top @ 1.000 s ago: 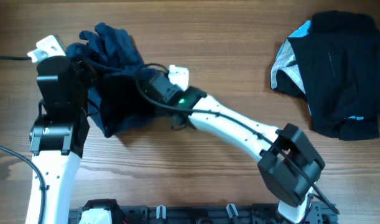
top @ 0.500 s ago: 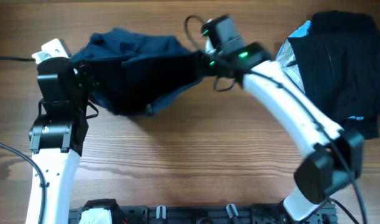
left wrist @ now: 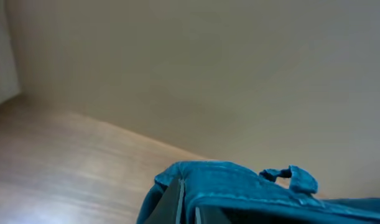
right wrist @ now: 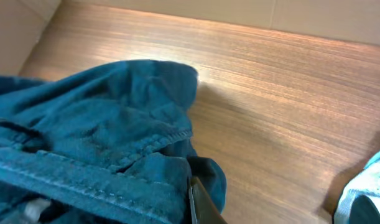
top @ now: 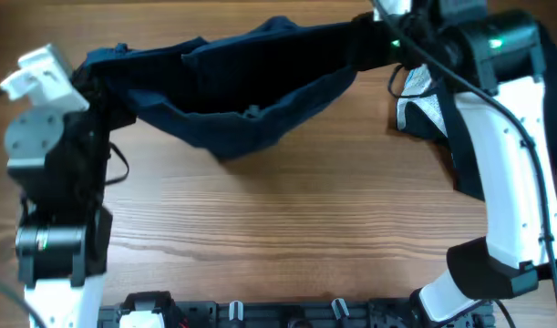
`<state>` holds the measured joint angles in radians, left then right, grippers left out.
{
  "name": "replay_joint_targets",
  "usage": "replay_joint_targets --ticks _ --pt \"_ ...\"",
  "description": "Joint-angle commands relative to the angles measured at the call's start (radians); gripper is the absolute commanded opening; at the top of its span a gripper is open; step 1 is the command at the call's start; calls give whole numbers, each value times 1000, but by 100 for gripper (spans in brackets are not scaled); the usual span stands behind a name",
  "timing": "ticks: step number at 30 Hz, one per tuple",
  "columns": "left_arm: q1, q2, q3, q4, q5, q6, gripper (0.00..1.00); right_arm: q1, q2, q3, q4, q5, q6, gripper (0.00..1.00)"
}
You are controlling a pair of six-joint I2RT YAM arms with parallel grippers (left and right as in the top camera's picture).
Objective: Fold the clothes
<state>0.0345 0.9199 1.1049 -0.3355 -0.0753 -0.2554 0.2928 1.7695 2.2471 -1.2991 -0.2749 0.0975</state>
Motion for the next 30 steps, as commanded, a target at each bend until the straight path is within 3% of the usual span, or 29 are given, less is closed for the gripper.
replay_joint_targets --ticks 1,8,18,27,30 --pt "53 -101 31 -12 -205 -11 4 -149 -40 62 -30 206 3 4" --pt "53 -176 34 11 -266 -14 4 -237 -115 87 -58 249 -1 4" --pt "53 -148 34 205 -123 -119 4 -289 -188 91 15 252 -12 4" --pt "53 143 34 188 16 -120 4 -289 -36 90 32 247 -20 4" --pt "53 233 34 288 19 -120 4 -288 16 90 135 207 -19 4"
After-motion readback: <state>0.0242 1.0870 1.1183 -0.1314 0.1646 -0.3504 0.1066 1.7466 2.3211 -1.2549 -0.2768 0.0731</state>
